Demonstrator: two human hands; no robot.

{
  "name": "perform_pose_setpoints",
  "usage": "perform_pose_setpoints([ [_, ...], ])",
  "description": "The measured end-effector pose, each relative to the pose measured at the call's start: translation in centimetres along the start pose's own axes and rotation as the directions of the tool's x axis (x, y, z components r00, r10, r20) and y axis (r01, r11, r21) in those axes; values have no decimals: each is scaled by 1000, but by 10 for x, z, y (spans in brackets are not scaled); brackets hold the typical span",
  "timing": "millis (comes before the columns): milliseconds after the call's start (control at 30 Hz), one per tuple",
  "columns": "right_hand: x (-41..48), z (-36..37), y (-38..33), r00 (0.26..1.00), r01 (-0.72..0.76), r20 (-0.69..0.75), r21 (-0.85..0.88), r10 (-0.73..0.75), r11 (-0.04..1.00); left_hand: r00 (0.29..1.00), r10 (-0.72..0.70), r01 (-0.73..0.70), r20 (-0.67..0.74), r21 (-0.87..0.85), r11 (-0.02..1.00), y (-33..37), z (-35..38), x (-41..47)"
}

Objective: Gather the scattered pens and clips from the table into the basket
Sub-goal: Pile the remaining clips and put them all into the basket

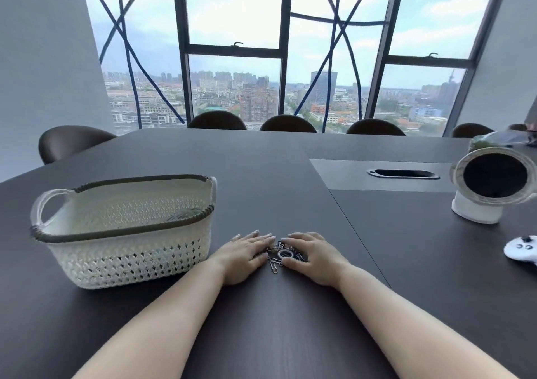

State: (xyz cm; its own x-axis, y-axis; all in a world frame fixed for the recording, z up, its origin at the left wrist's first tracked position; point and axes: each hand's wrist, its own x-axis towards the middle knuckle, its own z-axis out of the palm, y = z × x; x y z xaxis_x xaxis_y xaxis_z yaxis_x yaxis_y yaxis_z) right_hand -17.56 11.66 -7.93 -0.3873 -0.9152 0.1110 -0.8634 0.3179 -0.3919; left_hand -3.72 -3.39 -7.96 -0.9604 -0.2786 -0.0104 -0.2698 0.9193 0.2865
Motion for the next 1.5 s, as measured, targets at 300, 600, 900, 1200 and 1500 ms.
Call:
perform_pose_setpoints([
  [300,-7,1,-10,995,5,-96,-112,-16,994,972,39,-43,-233,-13,999,7,2,-13],
  [600,-14,0,-15,978,-30,-207,-201,-12,979,967,-27,82,-252,209,974,18,2,-20],
  [900,-15,-8,-25,964,-9,-259,-281,-67,960,904,22,99,-427,258,961,28,-4,-48],
  [1200,10,-33,-66,915,-1,-393,215,88,977,624,235,148,-745,408,901,3,-98,-108],
  [1500,62,-44,-200,845,335,-510,265,-164,904,758,-306,357,-575,-27,934,-78,-144,-135],
])
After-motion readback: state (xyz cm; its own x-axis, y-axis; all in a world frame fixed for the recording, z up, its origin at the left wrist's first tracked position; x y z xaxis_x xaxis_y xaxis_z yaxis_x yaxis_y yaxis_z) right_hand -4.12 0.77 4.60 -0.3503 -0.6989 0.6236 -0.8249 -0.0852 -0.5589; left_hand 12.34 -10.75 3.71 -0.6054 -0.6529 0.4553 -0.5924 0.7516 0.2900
